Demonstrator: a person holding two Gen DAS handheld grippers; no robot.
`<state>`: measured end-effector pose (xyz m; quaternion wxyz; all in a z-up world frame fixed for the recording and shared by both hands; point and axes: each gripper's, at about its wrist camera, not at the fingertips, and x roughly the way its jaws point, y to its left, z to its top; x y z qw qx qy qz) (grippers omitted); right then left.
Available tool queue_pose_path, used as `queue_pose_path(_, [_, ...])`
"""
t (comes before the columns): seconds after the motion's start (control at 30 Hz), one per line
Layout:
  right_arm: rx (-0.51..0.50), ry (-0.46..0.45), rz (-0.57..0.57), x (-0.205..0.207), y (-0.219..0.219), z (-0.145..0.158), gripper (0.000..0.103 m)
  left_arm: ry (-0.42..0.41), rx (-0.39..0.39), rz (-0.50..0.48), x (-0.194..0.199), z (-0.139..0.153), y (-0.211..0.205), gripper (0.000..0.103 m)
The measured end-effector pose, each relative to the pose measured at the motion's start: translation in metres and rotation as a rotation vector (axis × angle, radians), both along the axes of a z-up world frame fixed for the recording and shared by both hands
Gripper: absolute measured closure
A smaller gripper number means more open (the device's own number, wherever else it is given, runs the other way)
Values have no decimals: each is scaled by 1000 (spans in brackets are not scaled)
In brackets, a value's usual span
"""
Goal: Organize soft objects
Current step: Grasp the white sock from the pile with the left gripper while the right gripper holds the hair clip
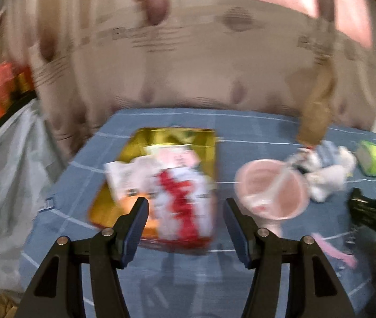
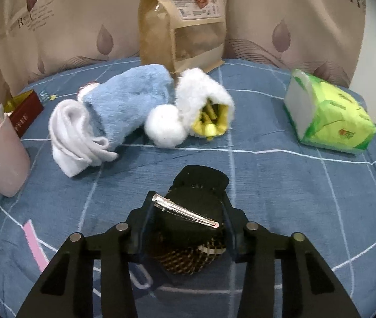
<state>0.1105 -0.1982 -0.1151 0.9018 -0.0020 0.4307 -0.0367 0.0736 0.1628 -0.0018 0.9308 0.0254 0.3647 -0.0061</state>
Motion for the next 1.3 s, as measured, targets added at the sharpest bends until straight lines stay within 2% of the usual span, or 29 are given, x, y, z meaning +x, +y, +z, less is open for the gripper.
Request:
queue_pose_path(0.3, [30, -3, -70, -10, -44, -1, 62, 65, -36, -295, 6, -14, -117, 43])
queue_pose_path(0.5, [9, -6, -67, -10, -42, -2, 61, 117, -67, -437, 26, -28, -176, 43])
queue_pose_path(0.63, [31, -8, -65, -10, -44, -2, 60, 153, -35, -476, 41, -40, -201, 42])
queue_pose_path(0.8, [24, -7, -57, -11, -43, -2, 57, 182, 57, -468, 70, -59, -220, 42])
queue_pose_path(1.0, [25, -6, -53, -10, -42, -2, 55, 213, 62, -463, 104, -76, -233, 42])
queue_pose_path(1.1, [26, -6, -52, -10, -42, -2, 55, 227, 75, -463, 111, -85, -242, 42])
queue_pose_path(1.17, [25, -6, -53, -10, -42, -2, 55, 217, 55, -464, 111, -87, -242, 42])
queue_pose_path(1.2, [25, -6, -53, -10, -42, -2, 55, 209, 40, -460, 110, -87, -241, 45])
queue_pose_path(1.27, [25, -5, -53, -10, -42, -2, 55, 221, 10, -460, 109, -87, -237, 63])
queue_pose_path(1.3, [24, -5, -53, -10, -42, -2, 55, 224, 2, -455, 107, -87, -234, 68])
